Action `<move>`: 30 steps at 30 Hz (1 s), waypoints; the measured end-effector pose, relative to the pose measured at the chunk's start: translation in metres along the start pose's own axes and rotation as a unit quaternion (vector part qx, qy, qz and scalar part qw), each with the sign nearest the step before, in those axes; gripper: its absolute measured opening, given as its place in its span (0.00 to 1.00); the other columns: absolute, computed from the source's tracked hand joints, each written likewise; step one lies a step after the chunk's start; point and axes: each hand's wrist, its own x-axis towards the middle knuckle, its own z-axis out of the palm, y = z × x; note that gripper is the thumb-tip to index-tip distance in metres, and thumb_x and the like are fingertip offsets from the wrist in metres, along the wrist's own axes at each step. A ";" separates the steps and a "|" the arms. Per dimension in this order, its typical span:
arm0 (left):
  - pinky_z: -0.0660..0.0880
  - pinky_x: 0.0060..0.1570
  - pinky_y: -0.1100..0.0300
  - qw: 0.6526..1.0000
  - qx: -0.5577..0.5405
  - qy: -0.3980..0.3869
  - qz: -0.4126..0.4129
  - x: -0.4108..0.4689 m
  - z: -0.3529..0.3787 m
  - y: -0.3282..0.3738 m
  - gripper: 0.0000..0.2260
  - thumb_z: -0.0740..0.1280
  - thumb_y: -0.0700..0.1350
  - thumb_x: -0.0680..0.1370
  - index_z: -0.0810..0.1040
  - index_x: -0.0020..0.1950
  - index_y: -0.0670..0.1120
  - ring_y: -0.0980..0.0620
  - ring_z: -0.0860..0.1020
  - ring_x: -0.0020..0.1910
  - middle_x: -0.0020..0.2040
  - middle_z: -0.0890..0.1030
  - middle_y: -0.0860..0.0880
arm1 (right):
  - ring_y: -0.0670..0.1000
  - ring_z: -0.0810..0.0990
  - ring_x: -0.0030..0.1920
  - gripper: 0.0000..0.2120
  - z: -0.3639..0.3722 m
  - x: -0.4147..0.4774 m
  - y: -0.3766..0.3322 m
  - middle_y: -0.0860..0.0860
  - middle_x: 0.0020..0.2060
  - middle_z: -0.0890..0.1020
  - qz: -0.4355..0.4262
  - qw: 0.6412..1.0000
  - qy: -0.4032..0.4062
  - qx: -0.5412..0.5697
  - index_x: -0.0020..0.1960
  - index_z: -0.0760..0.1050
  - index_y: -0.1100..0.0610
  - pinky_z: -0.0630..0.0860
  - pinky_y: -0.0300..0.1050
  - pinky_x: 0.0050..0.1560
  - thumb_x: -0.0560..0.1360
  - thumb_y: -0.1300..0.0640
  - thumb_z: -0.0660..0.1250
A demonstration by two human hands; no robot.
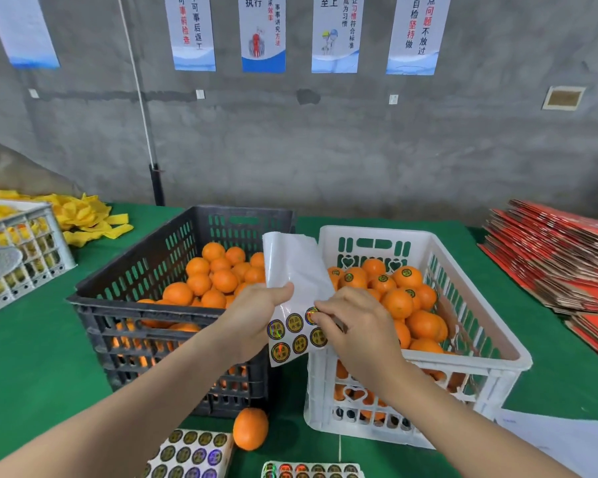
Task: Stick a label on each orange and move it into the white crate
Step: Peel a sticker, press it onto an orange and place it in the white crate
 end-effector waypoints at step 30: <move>0.80 0.38 0.58 0.991 0.020 -0.122 -0.051 0.025 -0.068 0.005 0.09 0.58 0.42 0.82 0.75 0.59 0.48 0.50 0.84 0.44 0.47 0.86 0.49 | 0.40 0.74 0.58 0.20 0.019 0.060 -0.018 0.42 0.56 0.78 0.116 0.974 0.006 0.195 0.63 0.69 0.41 0.71 0.30 0.52 0.73 0.51 0.67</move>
